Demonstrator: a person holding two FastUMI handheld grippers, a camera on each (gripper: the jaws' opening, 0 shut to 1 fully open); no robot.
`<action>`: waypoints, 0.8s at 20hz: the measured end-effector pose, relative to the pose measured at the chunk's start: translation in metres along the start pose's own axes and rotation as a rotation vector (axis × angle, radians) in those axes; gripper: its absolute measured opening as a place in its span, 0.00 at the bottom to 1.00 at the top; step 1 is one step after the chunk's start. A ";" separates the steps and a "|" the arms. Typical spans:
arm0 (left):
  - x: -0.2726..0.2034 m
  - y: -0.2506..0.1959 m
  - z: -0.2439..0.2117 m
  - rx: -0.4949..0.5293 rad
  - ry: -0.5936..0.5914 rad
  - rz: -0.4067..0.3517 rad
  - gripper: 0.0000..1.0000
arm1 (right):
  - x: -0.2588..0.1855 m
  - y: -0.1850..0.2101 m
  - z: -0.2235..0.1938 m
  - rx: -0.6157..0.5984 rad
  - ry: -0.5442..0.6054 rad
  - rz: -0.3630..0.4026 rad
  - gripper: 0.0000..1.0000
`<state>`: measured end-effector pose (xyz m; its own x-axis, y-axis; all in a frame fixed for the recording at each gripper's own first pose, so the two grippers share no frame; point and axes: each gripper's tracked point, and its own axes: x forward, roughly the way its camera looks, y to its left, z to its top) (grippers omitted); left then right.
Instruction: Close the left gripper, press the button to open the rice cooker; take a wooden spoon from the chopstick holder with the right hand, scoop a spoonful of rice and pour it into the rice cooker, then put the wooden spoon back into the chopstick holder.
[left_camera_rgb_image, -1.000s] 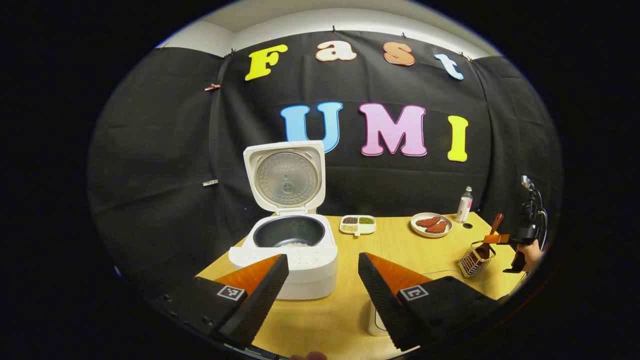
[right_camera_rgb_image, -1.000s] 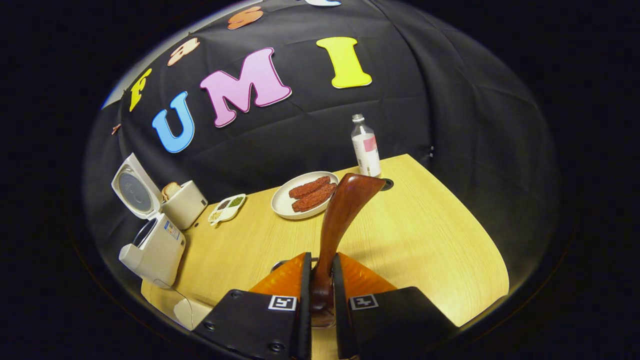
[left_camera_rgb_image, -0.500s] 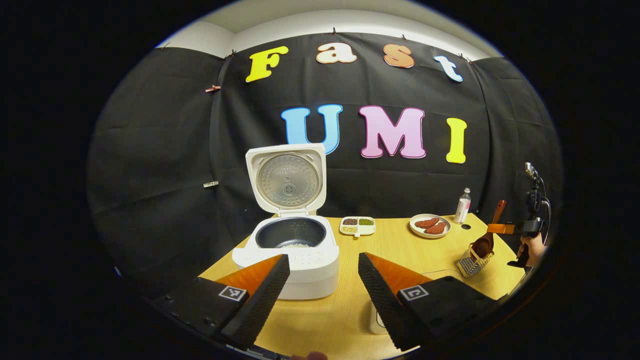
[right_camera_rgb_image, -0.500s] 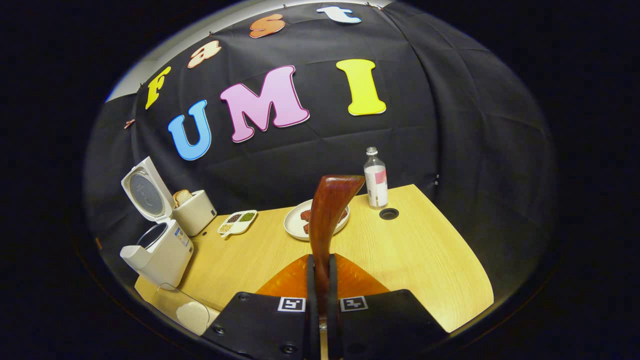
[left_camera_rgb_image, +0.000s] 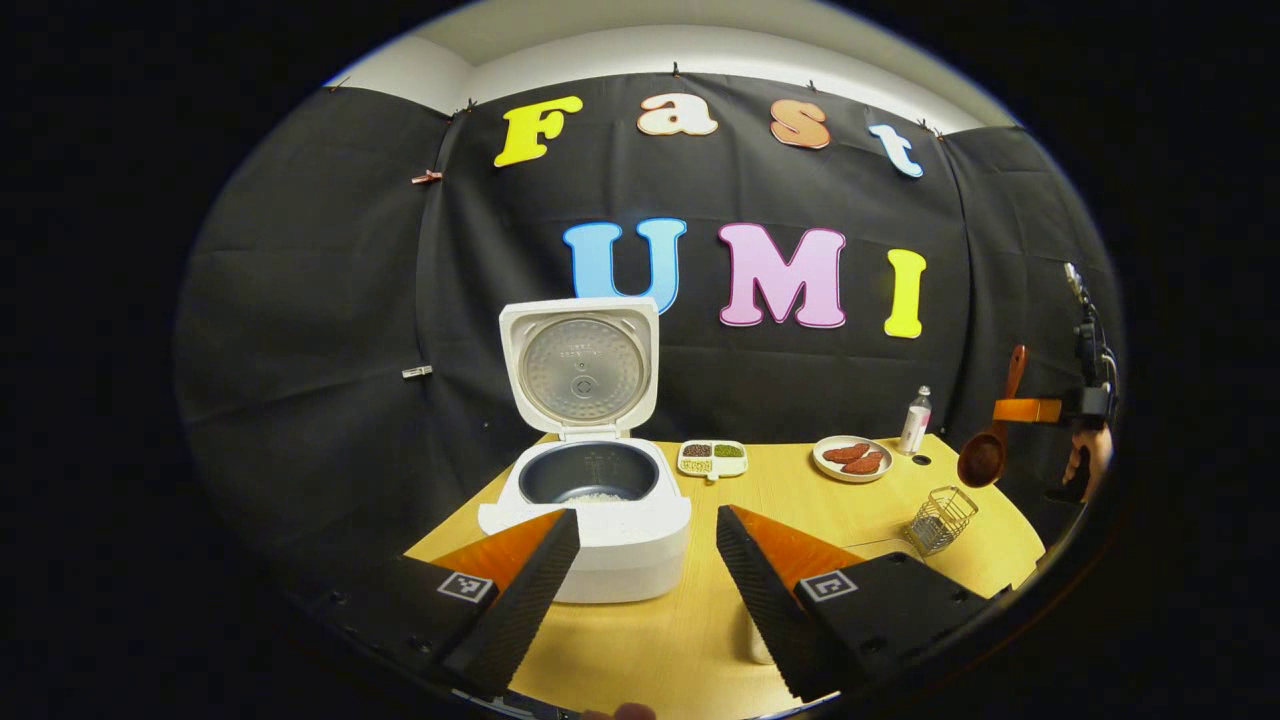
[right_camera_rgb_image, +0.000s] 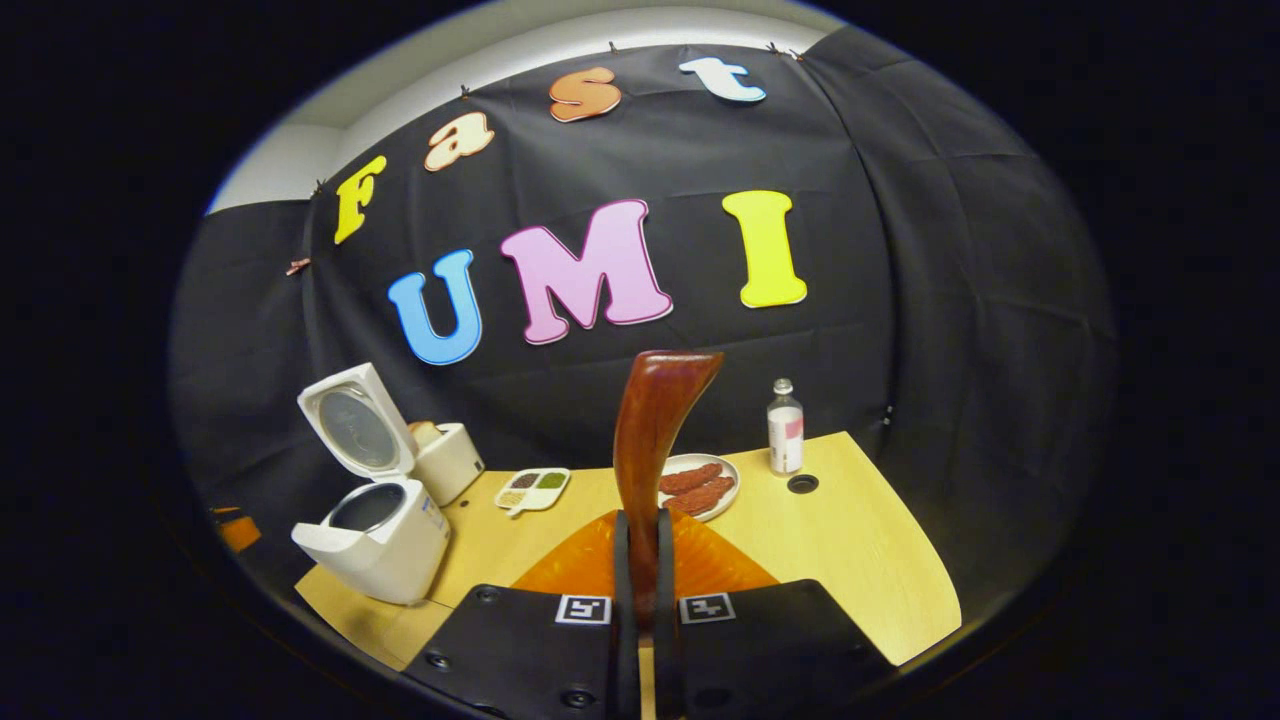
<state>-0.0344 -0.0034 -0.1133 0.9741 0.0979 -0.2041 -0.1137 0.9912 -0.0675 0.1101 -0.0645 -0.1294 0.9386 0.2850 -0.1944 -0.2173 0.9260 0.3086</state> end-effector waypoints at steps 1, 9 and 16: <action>0.001 0.002 0.000 -0.003 -0.001 -0.009 0.95 | -0.006 0.016 0.001 -0.001 0.000 0.015 0.10; 0.008 0.011 0.000 -0.004 -0.004 -0.101 0.95 | -0.027 0.133 -0.079 -0.130 0.106 0.101 0.10; 0.010 0.018 -0.009 0.007 0.004 -0.148 0.95 | -0.012 0.137 -0.177 -0.385 0.251 0.004 0.10</action>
<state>-0.0280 0.0151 -0.1251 0.9793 -0.0501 -0.1959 0.0328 0.9953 -0.0907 0.0219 0.1031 -0.2501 0.8539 0.2964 -0.4278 -0.3495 0.9357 -0.0492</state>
